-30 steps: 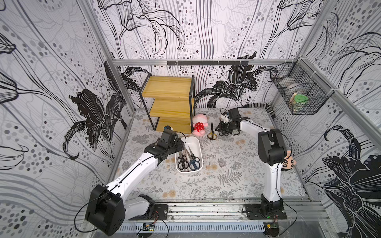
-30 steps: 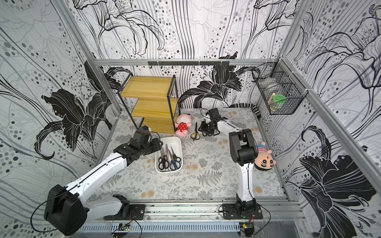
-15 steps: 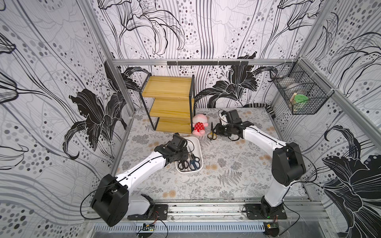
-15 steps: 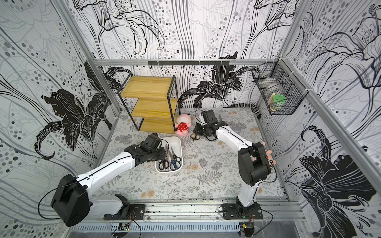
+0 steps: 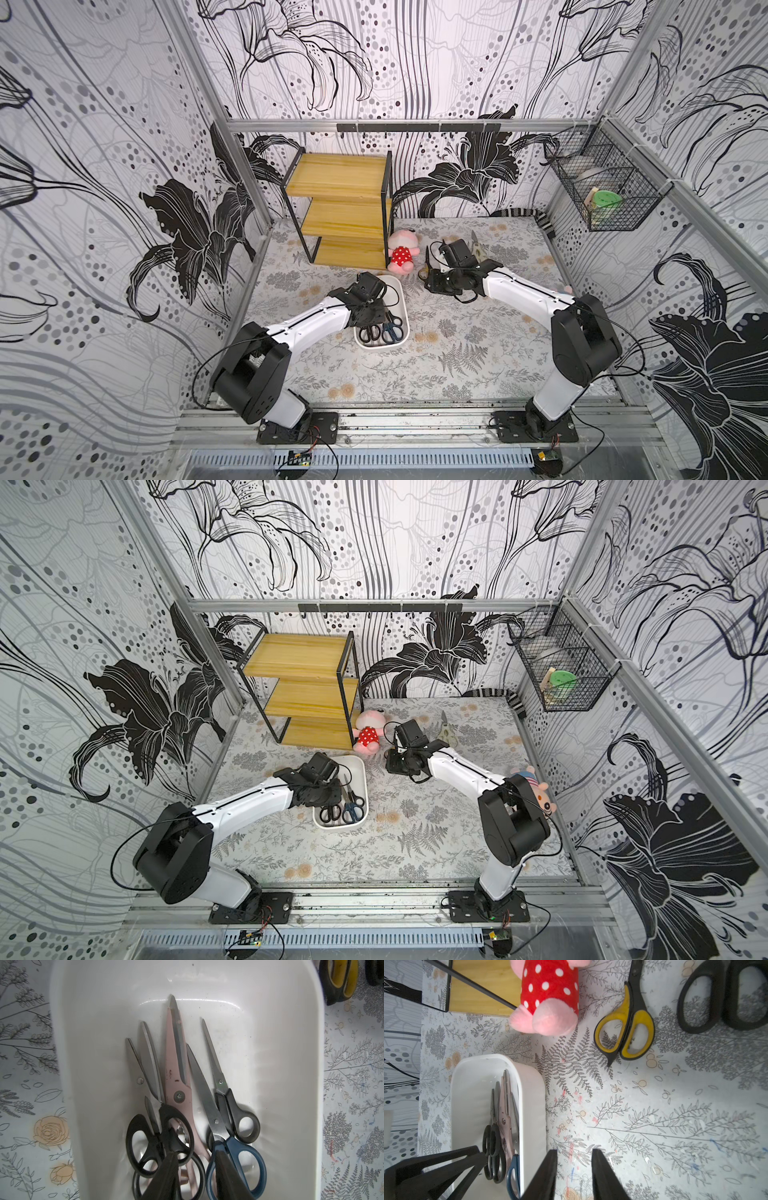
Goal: Take the scissors out of the storage box
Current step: Pick up the scissors from the storage box.
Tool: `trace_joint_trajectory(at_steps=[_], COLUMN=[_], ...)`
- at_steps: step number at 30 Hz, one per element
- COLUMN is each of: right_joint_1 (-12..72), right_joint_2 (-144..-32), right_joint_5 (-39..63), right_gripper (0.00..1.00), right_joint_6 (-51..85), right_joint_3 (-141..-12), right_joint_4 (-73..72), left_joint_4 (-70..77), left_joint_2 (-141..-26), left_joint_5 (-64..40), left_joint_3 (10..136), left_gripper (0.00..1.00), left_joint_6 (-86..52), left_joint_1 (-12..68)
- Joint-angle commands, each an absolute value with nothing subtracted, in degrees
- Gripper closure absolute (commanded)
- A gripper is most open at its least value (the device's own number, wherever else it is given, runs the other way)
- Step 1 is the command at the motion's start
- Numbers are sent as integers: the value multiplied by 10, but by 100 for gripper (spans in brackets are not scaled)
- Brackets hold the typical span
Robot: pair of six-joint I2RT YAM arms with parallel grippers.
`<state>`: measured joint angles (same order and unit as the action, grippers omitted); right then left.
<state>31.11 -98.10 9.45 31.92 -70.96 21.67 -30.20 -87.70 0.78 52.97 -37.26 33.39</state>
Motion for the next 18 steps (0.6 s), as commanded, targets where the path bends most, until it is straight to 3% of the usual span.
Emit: trace_joint_trajectory(at_steps=[1,11,18], right_joint_1=[310,309,310], right_joint_2=[-966,-961,-965], right_joint_5=[76,63,63], right_gripper=[67,67,67], right_joint_6=[317,311,309], right_joint_3=[-716,-708,-709], right_joint_4=[234,242,240], left_joint_4=[-259,-252,-280], left_joint_2=[-899,-936,-902], left_joint_5=[-5,-12,10], left_joint_3=[548,561,560], left_gripper=[66,67,67], left_joint_6=[-376,-373,-381], left_joint_1=[337,337,337])
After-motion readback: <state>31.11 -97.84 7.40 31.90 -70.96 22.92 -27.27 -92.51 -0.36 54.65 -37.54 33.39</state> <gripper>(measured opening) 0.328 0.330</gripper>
